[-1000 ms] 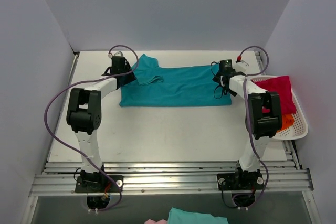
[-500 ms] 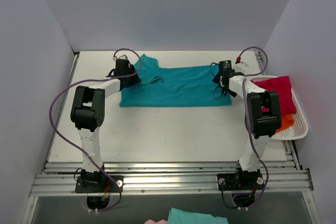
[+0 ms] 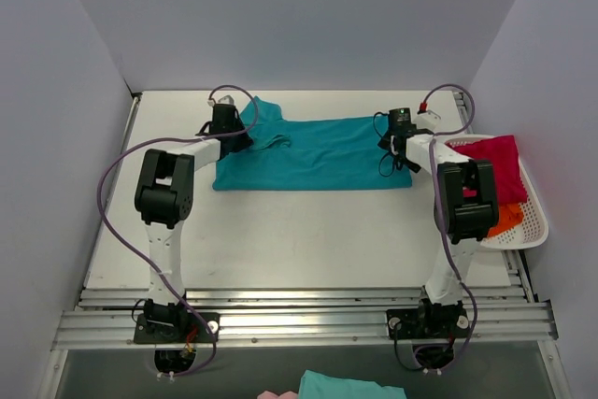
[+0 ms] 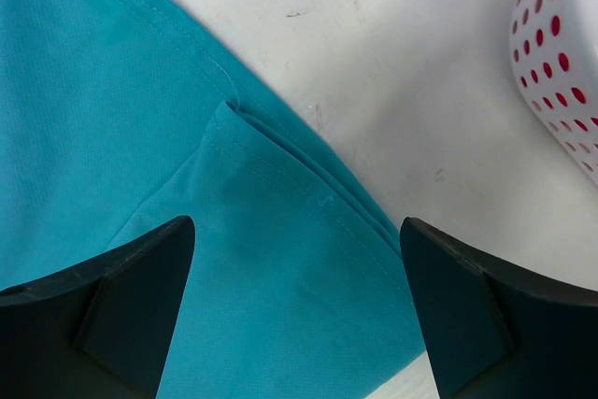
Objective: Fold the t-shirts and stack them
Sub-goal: Fold the tshirt
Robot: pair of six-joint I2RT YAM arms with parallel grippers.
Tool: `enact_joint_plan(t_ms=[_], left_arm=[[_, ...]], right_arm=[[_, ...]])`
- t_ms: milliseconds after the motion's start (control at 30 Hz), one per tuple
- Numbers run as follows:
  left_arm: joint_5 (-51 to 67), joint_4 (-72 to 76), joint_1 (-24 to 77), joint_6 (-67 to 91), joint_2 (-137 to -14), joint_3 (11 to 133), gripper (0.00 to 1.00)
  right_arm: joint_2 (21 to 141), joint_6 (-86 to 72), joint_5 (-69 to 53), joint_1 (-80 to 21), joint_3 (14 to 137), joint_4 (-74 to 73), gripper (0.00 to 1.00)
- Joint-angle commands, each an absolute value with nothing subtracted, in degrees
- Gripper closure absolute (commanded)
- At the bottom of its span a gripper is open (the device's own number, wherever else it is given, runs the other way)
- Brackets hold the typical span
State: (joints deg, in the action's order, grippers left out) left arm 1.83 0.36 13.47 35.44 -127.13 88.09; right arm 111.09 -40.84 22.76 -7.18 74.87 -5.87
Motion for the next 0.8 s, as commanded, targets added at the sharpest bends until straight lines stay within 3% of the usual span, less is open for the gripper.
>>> enact_joint_plan(t_ms=[0,400,767], left_arm=[[2.02,3.34,13.80,35.07,-127.97,90.88,0.95],[2.11,4.74,13.71,34.28,-127.62,89.21,0.98],[2.72,6.24,13.18,34.01,-128.58,88.16,0.98]], right_arm=[[112.67,-41.04,24.87,-7.29,78.30,-7.21,0.13],[122.86,-40.61,24.35,-7.21,94.30,-10.02,0.20],[125.25,-41.92,23.91,-7.65,93.34,-9.41,0.27]])
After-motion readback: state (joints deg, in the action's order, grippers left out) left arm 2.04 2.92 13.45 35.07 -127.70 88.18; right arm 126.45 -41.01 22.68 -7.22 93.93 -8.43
